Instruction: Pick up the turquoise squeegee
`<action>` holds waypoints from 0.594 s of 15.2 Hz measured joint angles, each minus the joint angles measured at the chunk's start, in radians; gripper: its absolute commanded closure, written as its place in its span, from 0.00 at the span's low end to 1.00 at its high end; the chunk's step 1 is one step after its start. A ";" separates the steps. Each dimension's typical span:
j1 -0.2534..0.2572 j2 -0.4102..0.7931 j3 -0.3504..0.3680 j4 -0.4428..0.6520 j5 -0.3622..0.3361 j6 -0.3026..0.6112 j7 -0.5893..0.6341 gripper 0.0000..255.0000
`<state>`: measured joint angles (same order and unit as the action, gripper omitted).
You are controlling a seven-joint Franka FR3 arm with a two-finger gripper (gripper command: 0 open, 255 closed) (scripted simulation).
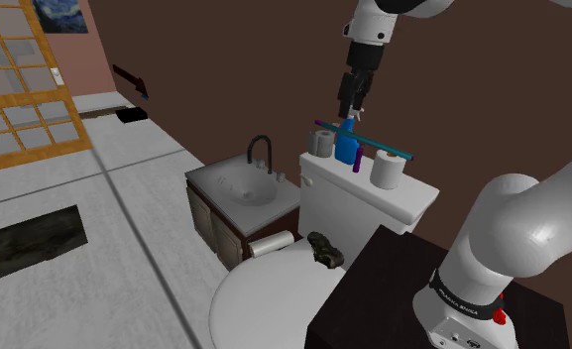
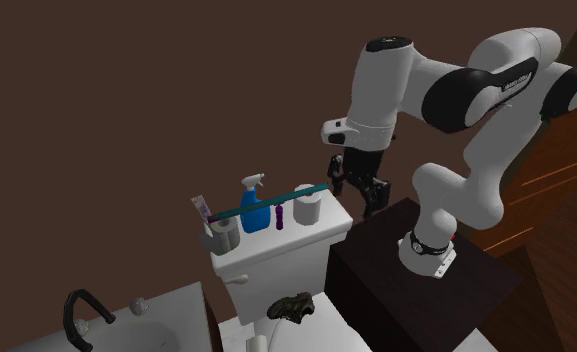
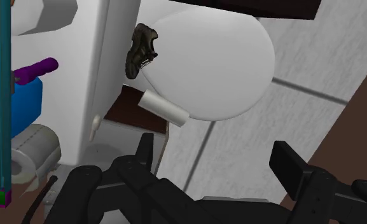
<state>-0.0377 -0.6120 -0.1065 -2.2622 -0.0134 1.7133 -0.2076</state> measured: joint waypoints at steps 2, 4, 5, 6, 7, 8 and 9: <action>-0.016 0.048 -0.029 0.006 -0.015 0.020 -0.021 0.00; -0.033 0.093 -0.060 0.016 -0.031 0.034 -0.045 0.00; -0.039 0.121 -0.073 0.027 -0.036 0.041 -0.053 0.00; -0.046 0.142 -0.084 0.033 -0.042 0.046 -0.060 0.00; -0.053 0.174 -0.099 0.047 -0.047 0.054 -0.072 0.00; -0.060 0.200 -0.112 0.047 -0.052 0.069 -0.080 0.00; -0.069 0.225 -0.128 0.056 -0.058 0.075 -0.094 0.00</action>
<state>-0.1070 -0.3871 -0.2349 -2.2063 -0.0716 1.7879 -0.3019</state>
